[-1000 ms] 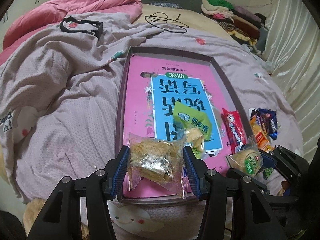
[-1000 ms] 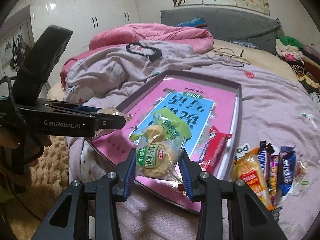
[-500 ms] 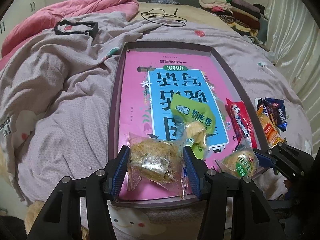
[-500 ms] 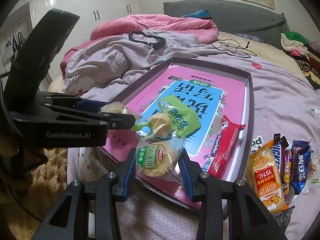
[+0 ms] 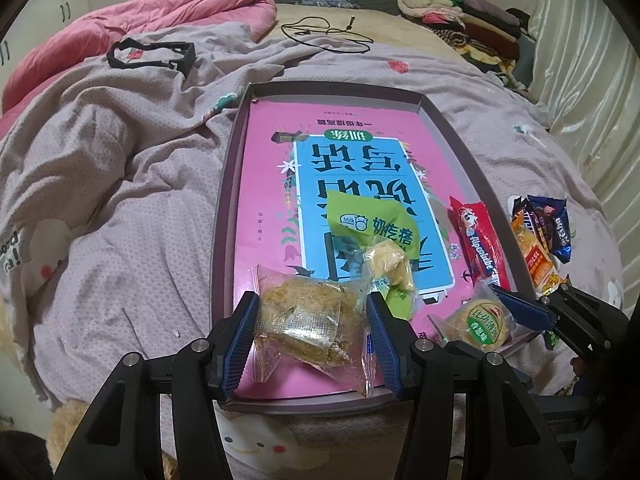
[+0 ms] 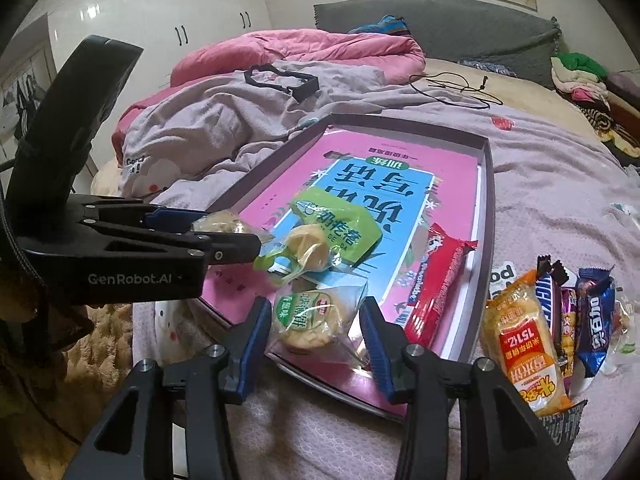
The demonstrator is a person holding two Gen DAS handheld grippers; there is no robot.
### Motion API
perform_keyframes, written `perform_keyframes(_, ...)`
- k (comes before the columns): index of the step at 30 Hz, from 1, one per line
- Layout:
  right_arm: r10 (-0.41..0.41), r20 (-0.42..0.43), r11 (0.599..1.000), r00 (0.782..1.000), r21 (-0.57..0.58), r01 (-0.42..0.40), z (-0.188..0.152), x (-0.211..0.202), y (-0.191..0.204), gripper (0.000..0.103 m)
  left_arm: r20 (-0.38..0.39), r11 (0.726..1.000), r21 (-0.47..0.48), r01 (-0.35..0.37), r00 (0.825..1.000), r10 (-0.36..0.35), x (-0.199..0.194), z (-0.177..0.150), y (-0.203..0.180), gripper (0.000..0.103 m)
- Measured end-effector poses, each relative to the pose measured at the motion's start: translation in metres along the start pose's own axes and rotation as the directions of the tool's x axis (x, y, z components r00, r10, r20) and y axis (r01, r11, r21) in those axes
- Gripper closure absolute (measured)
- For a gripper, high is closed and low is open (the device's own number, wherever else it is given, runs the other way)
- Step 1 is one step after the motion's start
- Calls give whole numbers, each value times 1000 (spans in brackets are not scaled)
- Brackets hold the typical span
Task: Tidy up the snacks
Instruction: 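Carry the pastry bag over the tray with the left tool while the right tool carries the biscuit packet, then lower the pastry bag onto the tray and open the left tool while the right tool releases the biscuit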
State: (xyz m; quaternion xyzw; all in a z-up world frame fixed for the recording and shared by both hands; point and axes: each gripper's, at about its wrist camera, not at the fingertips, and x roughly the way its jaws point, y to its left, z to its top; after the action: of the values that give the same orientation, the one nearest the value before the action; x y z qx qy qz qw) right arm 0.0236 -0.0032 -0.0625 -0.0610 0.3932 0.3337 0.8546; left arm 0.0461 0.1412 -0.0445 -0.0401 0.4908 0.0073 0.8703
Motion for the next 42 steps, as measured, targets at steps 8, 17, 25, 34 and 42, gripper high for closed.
perform_keyframes(8,6,27,1000,1000,4,-6,-2,-10,-2,51,-5,1000,-13,-3,1000,3,-1,0,2,45)
perform_keyframes(17,7,56,1000,998,0,-7,-3,-21,-4,47,4,1000,-17,1,1000,0,-5,1,2,44)
perform_keyframes(25,-2,80,1000,997,8,1,-6,-31,-7,45,47,1000,-24,18,999,-17,-21,7,0,41)
perform_keyframes(34,-11,106,1000,994,24,8,-5,-41,-12,42,76,999,-15,28,997,-27,-33,11,-5,38)
perform_keyframes(42,-88,67,993,994,-71,93,-6,-26,2,41,81,1000,-20,24,996,-22,-36,11,-4,37)
